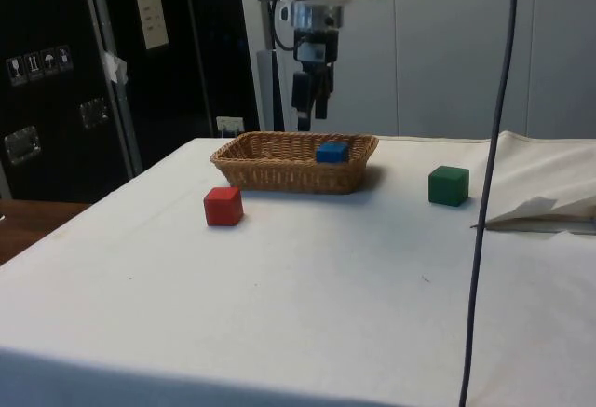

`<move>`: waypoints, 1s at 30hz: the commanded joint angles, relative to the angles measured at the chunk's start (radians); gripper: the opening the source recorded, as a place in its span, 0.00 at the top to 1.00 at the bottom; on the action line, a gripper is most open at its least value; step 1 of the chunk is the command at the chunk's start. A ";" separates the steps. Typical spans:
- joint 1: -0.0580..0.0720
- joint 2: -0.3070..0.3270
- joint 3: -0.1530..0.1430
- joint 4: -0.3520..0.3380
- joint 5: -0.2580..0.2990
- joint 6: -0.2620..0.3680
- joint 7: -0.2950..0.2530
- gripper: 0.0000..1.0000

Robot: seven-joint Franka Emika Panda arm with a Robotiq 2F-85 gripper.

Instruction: Pick up exactly two blocks and place them into the basket.

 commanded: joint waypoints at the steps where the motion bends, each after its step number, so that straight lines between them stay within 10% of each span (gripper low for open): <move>1: 0.010 -0.001 -0.007 0.005 -0.023 -0.010 0.023 0.00; 30: 0.027 0.017 0.046 0.088 -0.292 -0.023 0.274 0.00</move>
